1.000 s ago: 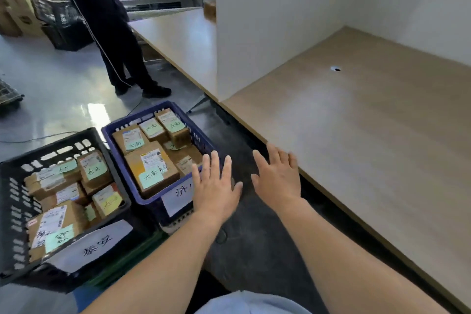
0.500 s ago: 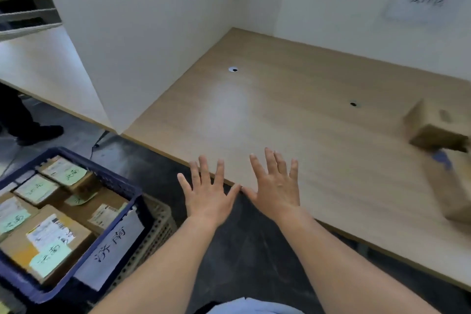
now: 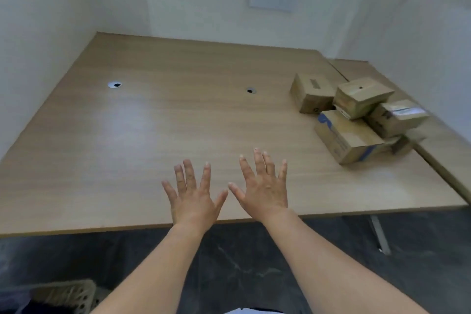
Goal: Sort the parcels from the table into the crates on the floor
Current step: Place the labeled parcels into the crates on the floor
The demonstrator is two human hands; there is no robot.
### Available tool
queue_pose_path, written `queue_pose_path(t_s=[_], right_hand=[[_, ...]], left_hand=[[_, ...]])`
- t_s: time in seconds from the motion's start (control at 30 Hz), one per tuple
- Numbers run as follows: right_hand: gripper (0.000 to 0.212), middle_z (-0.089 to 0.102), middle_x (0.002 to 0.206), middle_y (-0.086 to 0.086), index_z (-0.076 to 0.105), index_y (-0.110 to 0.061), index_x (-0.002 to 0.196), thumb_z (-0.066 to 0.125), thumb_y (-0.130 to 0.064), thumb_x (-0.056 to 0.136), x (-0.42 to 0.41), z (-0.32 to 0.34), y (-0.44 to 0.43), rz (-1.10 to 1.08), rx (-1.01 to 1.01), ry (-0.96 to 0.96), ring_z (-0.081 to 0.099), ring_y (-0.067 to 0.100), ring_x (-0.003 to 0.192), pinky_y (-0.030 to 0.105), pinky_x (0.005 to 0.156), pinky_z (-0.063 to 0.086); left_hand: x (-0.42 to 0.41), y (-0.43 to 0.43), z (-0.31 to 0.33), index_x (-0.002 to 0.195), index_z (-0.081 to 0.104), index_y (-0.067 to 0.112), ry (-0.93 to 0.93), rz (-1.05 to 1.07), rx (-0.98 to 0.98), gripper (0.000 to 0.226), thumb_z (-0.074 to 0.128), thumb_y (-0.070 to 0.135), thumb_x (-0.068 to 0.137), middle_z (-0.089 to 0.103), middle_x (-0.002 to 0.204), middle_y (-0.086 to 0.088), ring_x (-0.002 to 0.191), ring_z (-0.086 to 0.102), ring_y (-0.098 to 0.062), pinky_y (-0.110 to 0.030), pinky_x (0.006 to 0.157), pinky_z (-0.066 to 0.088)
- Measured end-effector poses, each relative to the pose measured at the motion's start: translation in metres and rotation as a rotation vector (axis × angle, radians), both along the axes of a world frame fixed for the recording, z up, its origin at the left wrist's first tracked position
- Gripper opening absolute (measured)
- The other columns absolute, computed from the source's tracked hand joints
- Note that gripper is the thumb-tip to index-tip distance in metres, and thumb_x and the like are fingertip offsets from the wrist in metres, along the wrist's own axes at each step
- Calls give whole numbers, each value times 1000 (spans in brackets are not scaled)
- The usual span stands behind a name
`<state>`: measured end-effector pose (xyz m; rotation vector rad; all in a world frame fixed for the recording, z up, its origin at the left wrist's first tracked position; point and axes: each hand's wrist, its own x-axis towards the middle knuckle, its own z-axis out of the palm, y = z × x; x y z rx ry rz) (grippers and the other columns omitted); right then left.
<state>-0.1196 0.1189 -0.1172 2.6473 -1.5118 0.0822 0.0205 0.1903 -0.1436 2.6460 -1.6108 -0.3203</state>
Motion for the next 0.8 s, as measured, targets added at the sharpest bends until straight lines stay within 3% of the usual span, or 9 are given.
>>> queue_pose_path(t_s=[0.23, 0.63, 0.8], right_hand=[[75, 6, 160, 12, 10, -27, 152, 15, -68, 90, -52, 5, -25, -143, -22, -34, 4, 29, 146, 63, 110, -3], [73, 7, 160, 12, 14, -27, 152, 23, -66, 91, -175, 5, -126, -216, 25, -106, 4, 28, 147, 60, 112, 0], [72, 9, 159, 13, 16, -25, 151, 25, -65, 92, -252, 15, -184, -271, 14, -134, 6, 27, 146, 59, 112, 2]], left_hand=[[-45, -42, 8, 131, -41, 34, -4, -152, -34, 73, 1, 73, 86, -50, 137, -10, 123, -49, -28, -55, 102, -30], [-161, -148, 20, 141, -32, 31, -65, -213, -33, 74, 6, 69, 91, -46, 140, -9, 126, -46, -27, -53, 105, -27], [-237, -213, 37, 149, -21, 30, -82, -269, -63, 74, 10, 67, 93, -32, 155, -11, 140, -34, -29, -51, 110, -22]])
